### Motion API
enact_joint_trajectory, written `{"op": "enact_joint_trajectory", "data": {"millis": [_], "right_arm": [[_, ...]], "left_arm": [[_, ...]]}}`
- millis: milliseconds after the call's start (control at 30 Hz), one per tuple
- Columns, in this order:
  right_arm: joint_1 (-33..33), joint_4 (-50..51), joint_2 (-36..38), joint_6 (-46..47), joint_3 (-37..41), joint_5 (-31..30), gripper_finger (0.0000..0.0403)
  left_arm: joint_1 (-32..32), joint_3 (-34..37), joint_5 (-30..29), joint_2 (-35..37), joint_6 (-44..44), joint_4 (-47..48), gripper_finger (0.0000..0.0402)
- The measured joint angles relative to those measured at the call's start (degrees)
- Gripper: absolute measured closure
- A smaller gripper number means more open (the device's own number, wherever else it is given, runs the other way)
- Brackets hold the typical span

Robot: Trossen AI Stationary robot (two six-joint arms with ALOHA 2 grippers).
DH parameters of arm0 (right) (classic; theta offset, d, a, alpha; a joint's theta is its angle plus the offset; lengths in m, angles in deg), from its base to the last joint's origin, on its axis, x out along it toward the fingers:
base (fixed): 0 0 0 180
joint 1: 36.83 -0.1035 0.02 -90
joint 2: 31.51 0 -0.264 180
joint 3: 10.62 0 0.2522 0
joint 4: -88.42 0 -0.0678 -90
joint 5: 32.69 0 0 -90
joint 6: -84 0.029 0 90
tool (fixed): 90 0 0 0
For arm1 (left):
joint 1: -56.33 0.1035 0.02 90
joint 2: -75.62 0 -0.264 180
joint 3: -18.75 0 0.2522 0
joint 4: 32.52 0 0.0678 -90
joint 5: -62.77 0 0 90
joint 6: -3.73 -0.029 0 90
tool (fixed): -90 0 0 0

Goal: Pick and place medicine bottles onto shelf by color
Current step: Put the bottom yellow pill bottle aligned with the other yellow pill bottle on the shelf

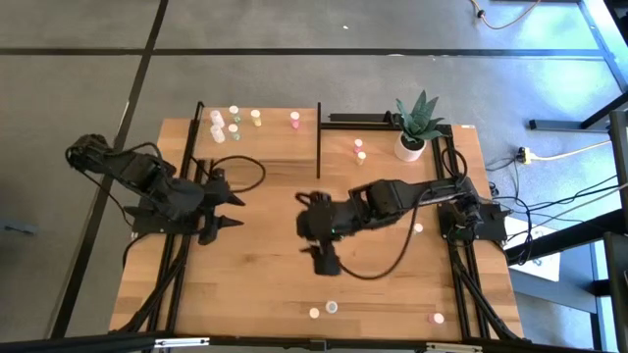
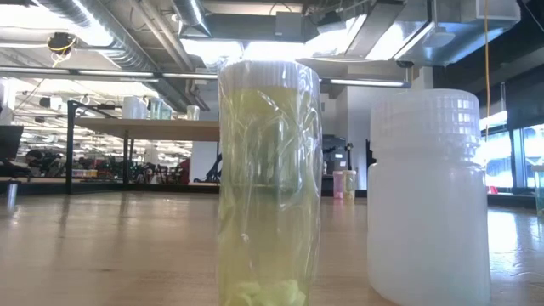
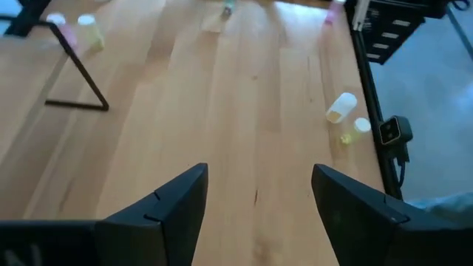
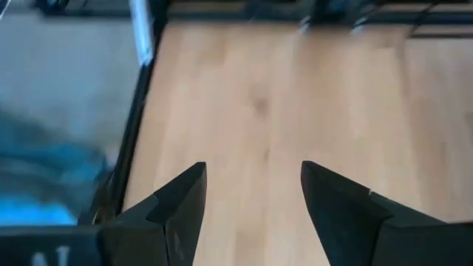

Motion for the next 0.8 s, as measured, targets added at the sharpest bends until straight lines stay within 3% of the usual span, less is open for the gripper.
{"op": "enact_joint_trajectory", "data": {"millis": [400, 600, 800], "right_arm": [[-5.24, 8.70, 0.00, -8.72, 0.00, 2.58, 0.0180], [-5.48, 9.36, 0.00, -12.86, 0.00, 8.18, 0.0180], [-5.50, 11.96, 0.00, -14.44, 0.00, 8.24, 0.0180]], "left_arm": [[-8.95, 0.00, -8.46, -5.85, 16.60, -0.95, 0.0166], [-14.31, 0.00, -12.23, -10.80, 20.36, -7.00, 0.0166], [-17.99, 0.00, -13.86, -16.50, 24.86, -12.36, 0.0166]]}}
